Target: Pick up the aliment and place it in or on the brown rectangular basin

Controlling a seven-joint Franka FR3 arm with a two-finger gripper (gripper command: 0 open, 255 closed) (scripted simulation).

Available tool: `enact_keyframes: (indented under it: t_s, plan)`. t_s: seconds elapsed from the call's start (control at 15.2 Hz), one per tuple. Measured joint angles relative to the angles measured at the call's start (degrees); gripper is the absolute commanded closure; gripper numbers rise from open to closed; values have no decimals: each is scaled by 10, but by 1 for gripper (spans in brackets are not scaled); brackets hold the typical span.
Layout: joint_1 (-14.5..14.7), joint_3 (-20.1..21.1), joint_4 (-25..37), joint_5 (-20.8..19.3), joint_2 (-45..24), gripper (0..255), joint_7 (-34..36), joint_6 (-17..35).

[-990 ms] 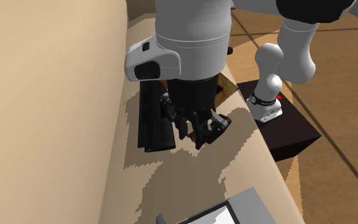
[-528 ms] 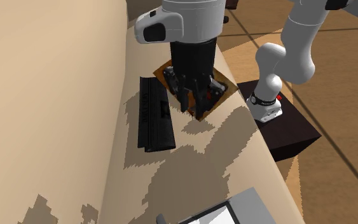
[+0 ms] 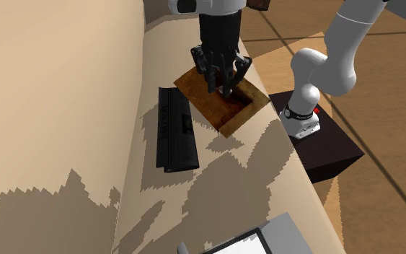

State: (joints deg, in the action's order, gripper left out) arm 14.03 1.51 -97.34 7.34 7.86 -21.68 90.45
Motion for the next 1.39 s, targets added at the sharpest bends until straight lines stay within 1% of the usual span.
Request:
enact_keyframes:
  t_s: [0.33,0.86,1.39]
  plan:
    - [-24,-35,-57,-6,57,255,-57,-7]
    - [-63,-97,-106,-30,119,255,-153,-31]
    - [-67,-101,-178,-34,137,255,-164,22]
